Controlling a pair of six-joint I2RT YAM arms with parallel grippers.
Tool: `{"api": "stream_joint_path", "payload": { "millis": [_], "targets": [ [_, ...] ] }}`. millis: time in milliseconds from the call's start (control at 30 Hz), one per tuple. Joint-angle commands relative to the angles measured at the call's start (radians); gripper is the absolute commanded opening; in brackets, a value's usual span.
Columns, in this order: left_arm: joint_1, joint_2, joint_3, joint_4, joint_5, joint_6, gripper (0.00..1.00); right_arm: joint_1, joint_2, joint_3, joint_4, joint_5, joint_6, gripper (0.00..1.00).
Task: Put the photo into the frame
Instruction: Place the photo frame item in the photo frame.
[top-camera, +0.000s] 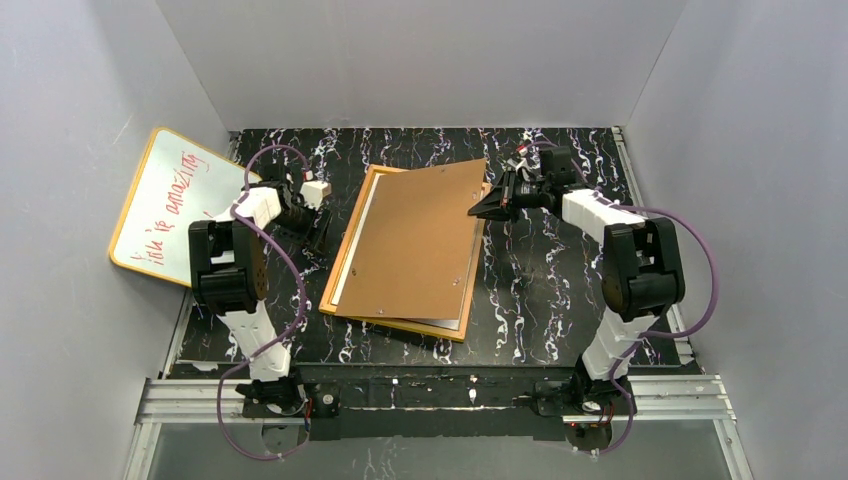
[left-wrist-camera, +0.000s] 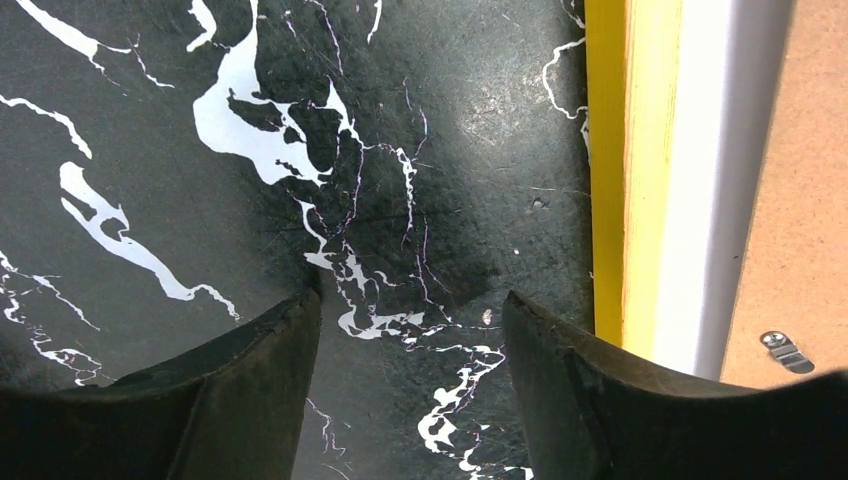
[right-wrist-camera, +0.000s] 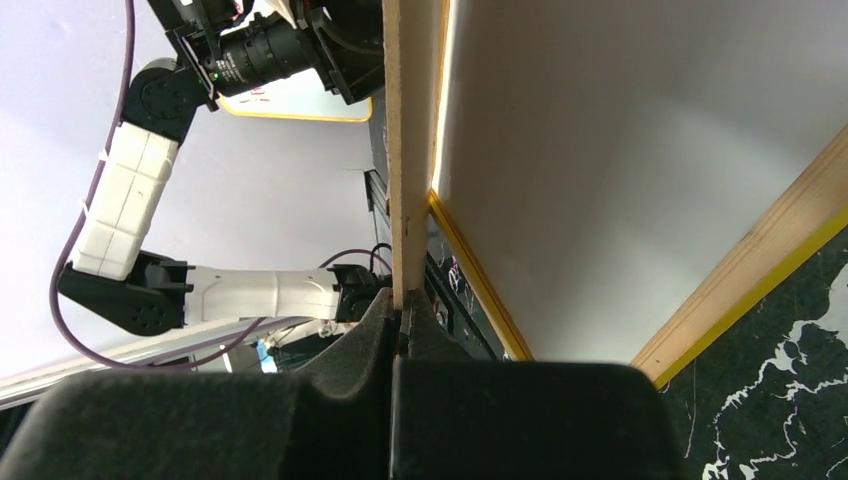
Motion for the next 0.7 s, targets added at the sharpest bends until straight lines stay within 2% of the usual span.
{"api": "stream_joint_path", "payload": {
  "millis": [0,667],
  "targets": [
    [-0.012,-0.026,-0.046,-0.012,0.029,0.014,0.63,-0.001,0.01,0.063,0.092,-0.072,0.024,0.01],
    [-0.053,-0.052,-0.118,-0.033,0.068,0.073,0.54,-0.001,0.128,0.126,0.111,-0.085,0.029,0.01]
  ]
}}
